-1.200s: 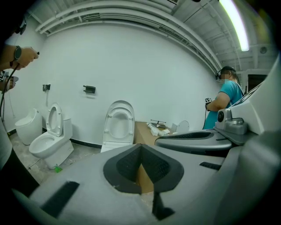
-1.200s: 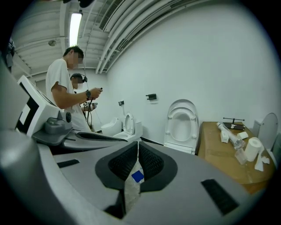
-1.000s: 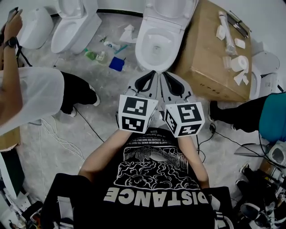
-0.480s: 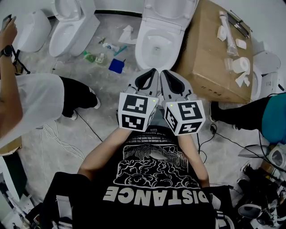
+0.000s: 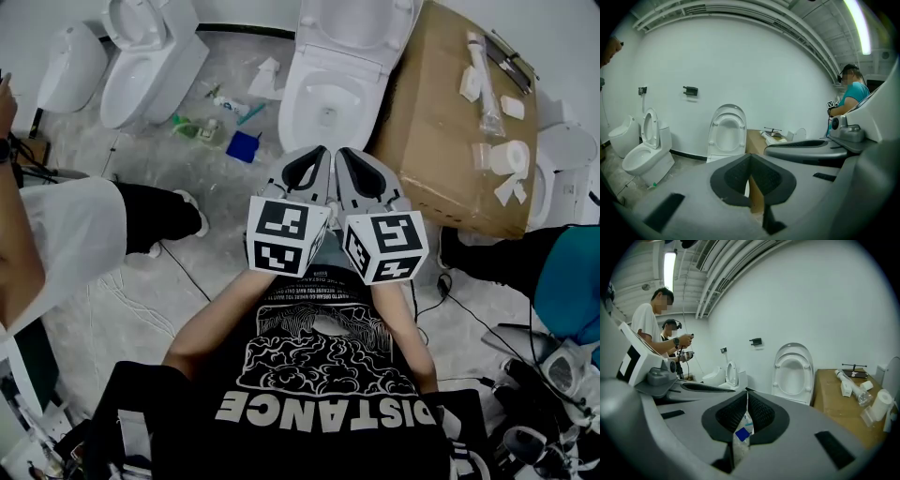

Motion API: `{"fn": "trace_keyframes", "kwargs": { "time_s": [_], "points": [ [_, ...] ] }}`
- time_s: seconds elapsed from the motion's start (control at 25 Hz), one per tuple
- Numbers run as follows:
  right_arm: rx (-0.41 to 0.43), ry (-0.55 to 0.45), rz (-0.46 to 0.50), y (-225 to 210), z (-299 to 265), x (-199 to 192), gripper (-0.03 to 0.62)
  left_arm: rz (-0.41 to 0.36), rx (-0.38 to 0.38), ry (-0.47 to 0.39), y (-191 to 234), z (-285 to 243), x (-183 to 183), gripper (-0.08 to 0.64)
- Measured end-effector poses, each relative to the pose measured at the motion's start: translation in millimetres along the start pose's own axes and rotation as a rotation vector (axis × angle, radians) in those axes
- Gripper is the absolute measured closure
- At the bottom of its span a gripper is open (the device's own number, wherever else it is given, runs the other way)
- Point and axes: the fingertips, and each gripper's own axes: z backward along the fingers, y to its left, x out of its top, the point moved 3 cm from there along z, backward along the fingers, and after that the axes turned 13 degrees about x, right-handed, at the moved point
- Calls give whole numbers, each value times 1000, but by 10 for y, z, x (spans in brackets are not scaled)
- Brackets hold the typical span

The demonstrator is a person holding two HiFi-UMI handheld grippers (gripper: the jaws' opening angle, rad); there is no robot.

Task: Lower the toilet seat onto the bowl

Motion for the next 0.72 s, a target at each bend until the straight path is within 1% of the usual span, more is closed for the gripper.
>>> {"fn": "trace_keyframes", "kwargs": {
  "time_s": [0.24,0.44,0.56,0.72],
  "points": [
    [4,12,-13,-490,-197,153,572,5,11,13,-34,-504,190,551],
    [10,12,-27,-890,-270,256,572,9,14,16,-152,-854,322,551],
    [19,13,-34,-1094,-320,311,572,3,3,11,-209,-1029,393,551],
    [37,14,-19,-1297,-400,391,572,-13,3,17,-223,-1240,462,551]
  ]
}}
